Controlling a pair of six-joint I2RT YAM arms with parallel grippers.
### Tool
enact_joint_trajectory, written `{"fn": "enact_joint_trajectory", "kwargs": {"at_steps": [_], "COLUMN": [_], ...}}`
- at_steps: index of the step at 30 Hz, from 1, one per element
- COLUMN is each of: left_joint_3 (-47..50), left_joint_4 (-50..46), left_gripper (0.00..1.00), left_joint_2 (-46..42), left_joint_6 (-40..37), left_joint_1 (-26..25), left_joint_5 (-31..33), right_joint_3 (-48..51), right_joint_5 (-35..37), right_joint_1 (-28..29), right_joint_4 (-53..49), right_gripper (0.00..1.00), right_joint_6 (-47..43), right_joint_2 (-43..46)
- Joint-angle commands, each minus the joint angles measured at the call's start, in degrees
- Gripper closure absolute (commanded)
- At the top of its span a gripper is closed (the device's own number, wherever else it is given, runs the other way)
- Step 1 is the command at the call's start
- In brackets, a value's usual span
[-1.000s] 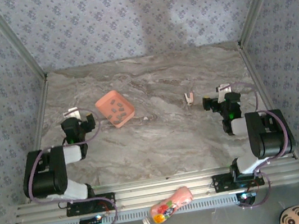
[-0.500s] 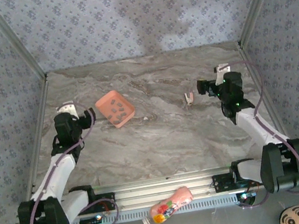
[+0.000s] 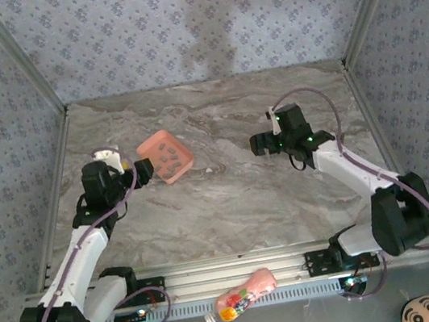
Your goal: Load the staples into the stapler
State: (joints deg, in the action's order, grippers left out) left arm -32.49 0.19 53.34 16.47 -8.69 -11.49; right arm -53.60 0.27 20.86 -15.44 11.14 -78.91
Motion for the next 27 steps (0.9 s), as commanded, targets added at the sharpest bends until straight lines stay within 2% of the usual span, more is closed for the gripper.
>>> {"fn": "enact_joint_trajectory", "kwargs": {"at_steps": [1,6,11,13,20,27], "left_joint_3": [1.0,0.7,0.2,0.2,0.9,0.9], "left_joint_4": [0.4,0.5,0.4,0.5,1.3,1.2], "left_gripper": [0.19,0.19,0.19,0.19,0.19,0.19], "left_joint_2": [0.7,1.8,3.0,3.5,4.1,4.5], "left_joint_6": [1.6,1.5,0.6,0.5,0.9,0.7], "left_joint_1": [-0.5,-0.9,-1.0,-1.0,-1.1,-1.1], "left_joint_5": [-2.2,-2.2,-1.5,-1.2,-0.4,-0.2], "right_joint_3": [-4.8,-13.1,-22.9,-25.3,-29.0,-29.0], "right_joint_5": [0.9,1.0,3.6,3.9,3.8,3.3], "right_joint_1": [0.3,-1.9,-3.8,-4.5,-5.5,-5.4], "right_joint_4": [-7.9,-14.5,-21.1,-22.4,-23.8,-23.2], "right_gripper": [0.00,0.01,0.18,0.21,0.29,0.41], "right_joint_6": [-0.1,2.1,3.9,4.1,4.4,4.6], "right_joint_2": [-4.6,-14.1,-23.9,-26.6,-32.6,-35.2]}}
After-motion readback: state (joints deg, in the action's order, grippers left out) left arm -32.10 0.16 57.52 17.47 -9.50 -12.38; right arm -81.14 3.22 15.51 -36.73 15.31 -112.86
